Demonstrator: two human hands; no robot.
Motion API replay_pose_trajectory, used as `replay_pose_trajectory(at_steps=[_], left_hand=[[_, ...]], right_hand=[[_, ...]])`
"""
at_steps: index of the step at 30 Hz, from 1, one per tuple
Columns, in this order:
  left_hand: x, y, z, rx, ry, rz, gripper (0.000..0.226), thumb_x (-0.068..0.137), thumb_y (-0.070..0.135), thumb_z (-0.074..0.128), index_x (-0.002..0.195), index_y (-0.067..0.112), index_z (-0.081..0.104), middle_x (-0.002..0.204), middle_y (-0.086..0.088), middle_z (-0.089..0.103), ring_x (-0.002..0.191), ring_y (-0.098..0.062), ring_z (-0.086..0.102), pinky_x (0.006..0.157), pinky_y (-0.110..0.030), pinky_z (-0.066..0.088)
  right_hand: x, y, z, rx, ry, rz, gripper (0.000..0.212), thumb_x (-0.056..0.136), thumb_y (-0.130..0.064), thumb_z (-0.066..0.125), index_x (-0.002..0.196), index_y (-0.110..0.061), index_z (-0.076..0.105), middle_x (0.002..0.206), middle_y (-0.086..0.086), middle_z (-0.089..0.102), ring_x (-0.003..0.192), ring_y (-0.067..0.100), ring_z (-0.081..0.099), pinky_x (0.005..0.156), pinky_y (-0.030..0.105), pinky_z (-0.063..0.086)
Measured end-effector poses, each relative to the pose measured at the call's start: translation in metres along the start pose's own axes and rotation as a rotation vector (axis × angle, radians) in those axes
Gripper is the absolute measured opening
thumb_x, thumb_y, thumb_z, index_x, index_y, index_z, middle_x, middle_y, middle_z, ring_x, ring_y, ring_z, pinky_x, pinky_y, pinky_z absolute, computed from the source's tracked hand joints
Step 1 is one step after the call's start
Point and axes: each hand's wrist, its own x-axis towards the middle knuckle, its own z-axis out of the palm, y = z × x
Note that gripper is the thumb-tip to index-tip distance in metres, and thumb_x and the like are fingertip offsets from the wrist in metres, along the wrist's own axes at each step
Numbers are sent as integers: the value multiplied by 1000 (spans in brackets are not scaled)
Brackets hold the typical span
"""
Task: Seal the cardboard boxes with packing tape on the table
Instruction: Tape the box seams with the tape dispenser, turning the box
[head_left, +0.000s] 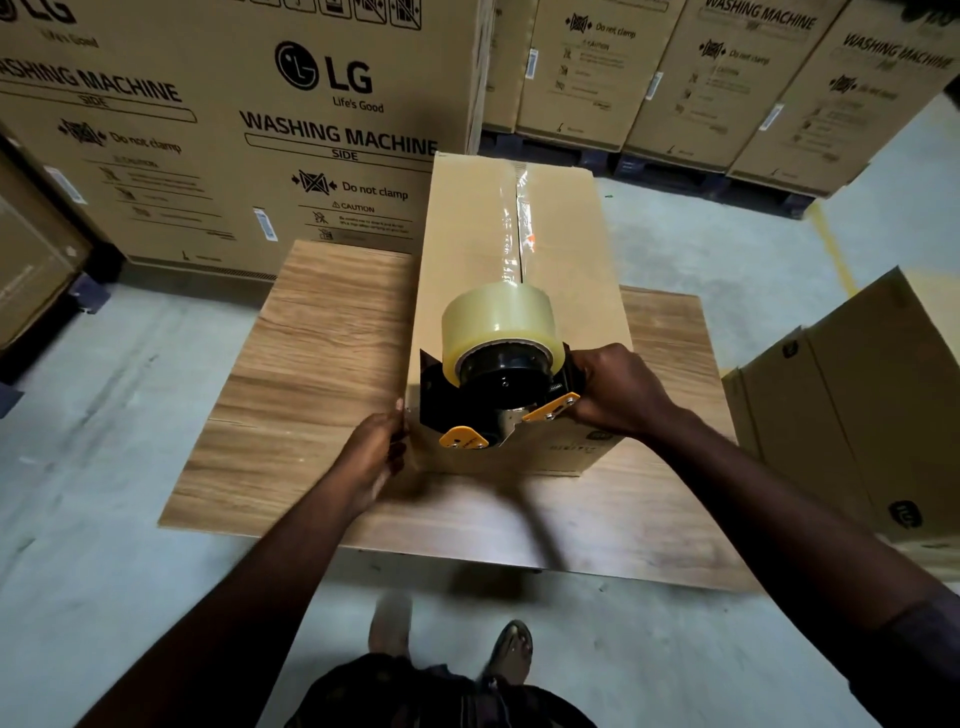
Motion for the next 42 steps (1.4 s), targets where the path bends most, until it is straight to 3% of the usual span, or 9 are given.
replay_pose_trajectory(at_steps=[4,7,12,18,24,28,34,37,42], left_hand=[[0,8,-2,24,136,124,17,102,25,55,86,20,56,66,2,40,53,-9,32,50,-25,25],[-12,24,0,-25,119,413,12,100,20,60,88,21,57,64,9,51,54,-2,44,50,-19,36],[-14,30,6,340,99,634,28,90,-4,65,92,23,60,88,-1,62,69,4,55,68,-14,47],[-9,27,2,372,95,665,29,92,-5,63,91,24,62,90,3,65,80,-13,59,73,-26,50],[-15,29,6,440,129,738,25,90,2,70,88,26,63,90,5,66,78,-8,59,76,-23,49],[-25,22,14,1015,260,1104,36,82,-5,61,99,25,70,103,8,67,97,-19,57,84,-33,40],[-36,-7,74,1451,-49,1191,59,82,28,62,137,10,58,144,-15,55,134,-32,50,115,-52,31],[-35,-11,75,1543,-92,1167,69,91,49,54,150,15,44,157,-10,39,148,-25,29,123,-44,16],[-36,-8,72,1457,-62,1120,72,90,52,45,150,13,45,156,-8,42,148,-17,26,122,-36,12]], right_hand=[[3,-1,-6,101,-93,43,43,70,-43,85,60,-38,44,52,-17,51,54,6,47,49,29,32],[6,3,-10,166,-170,75,40,71,-31,87,58,-35,50,55,-21,57,53,1,48,52,23,35],[11,3,-7,56,-287,68,25,77,-19,75,64,-21,55,62,1,62,64,25,59,60,38,44],[8,2,-9,20,-300,36,28,74,-37,67,61,-27,44,57,-11,49,54,5,48,51,28,35],[-17,56,-33,-7,-300,64,19,77,-18,73,66,-21,57,64,-1,60,66,24,63,58,32,44],[-33,88,-24,26,-240,18,30,76,-39,63,76,-10,68,69,5,68,65,25,63,58,35,47],[-33,94,-17,87,-223,-48,46,72,-53,49,77,-10,66,68,7,67,64,26,62,59,37,49],[-35,93,-16,113,-191,-59,46,72,-54,52,71,-10,64,64,5,65,60,24,60,56,33,44],[-40,101,-10,112,-161,-55,31,76,-43,64,66,-14,62,60,-1,62,57,21,59,55,32,43]])
